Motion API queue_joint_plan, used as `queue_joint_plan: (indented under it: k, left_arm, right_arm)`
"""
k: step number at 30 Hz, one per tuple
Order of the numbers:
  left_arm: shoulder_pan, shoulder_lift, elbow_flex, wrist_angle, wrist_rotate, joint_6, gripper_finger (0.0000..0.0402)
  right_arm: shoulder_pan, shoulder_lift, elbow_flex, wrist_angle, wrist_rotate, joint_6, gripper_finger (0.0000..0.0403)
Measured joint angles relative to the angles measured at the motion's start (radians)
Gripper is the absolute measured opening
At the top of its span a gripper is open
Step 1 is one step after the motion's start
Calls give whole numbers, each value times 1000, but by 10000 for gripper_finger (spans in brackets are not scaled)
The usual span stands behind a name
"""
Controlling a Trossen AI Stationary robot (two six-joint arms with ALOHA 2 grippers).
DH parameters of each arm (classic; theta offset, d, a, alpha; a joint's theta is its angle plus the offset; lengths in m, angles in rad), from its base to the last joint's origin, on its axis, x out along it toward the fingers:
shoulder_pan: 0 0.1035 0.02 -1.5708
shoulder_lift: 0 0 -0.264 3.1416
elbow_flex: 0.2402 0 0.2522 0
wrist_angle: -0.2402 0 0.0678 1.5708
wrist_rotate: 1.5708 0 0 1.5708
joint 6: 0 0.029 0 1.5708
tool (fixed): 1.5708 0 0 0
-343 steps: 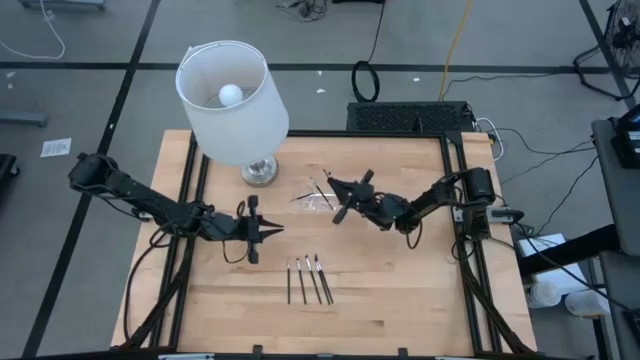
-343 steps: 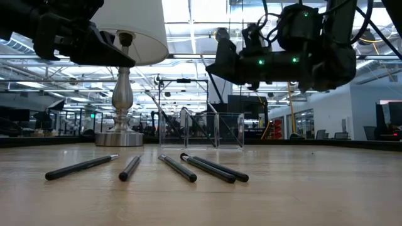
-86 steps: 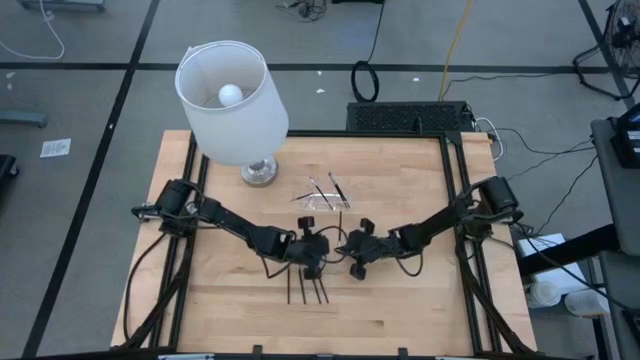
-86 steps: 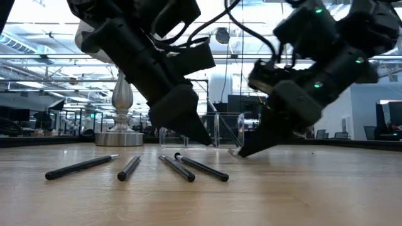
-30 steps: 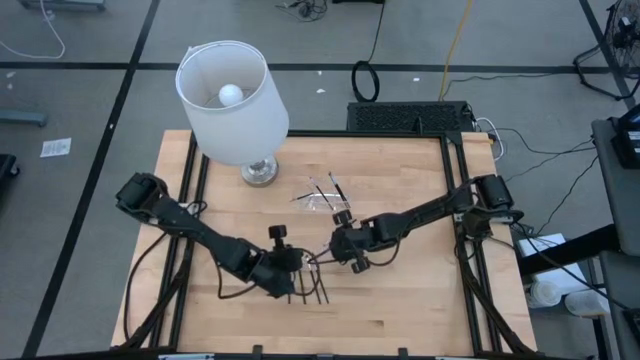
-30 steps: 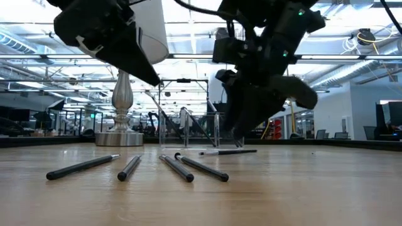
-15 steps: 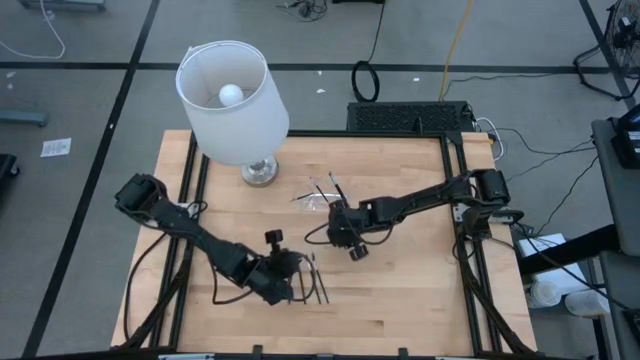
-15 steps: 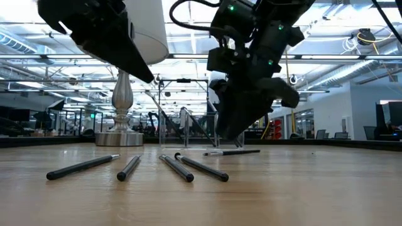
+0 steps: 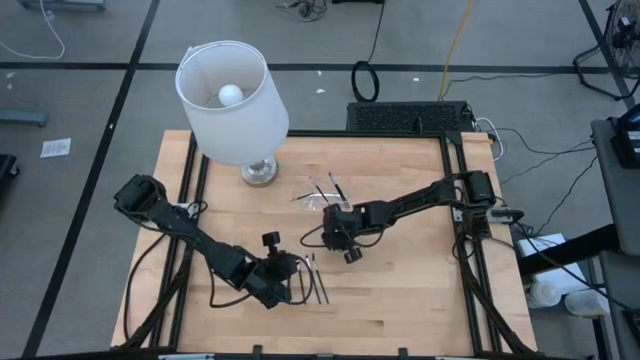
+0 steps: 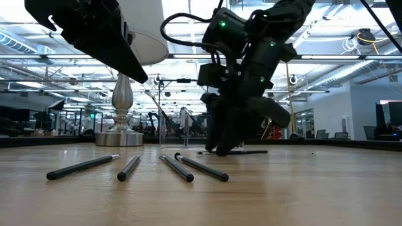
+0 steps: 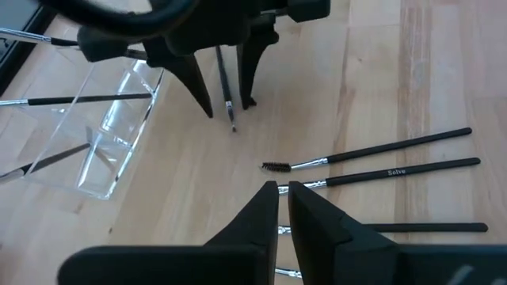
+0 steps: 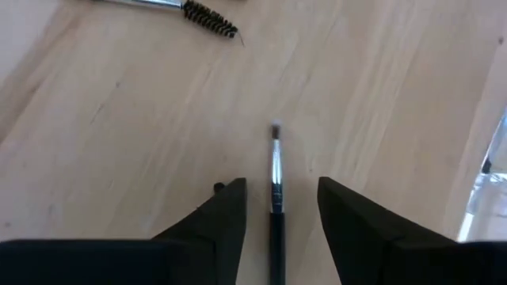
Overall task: Put items in baskets/containers
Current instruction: Put the black eyeshadow brush into the transparent organizer
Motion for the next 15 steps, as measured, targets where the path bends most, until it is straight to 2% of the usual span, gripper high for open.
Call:
queue_joint_plan:
  k: [5, 11, 15]
  left_arm:
    - [0, 0, 0, -3, 0, 1, 42]
    - [0, 0, 0, -6, 0, 1, 42]
    - [0, 0, 0, -7, 1, 6, 42]
  right_arm:
    - [-5, 3, -1, -11, -50, 26, 114]
    - [6, 5, -2, -17, -48, 53, 19]
    - [16, 6, -3, 2, -46, 66, 9]
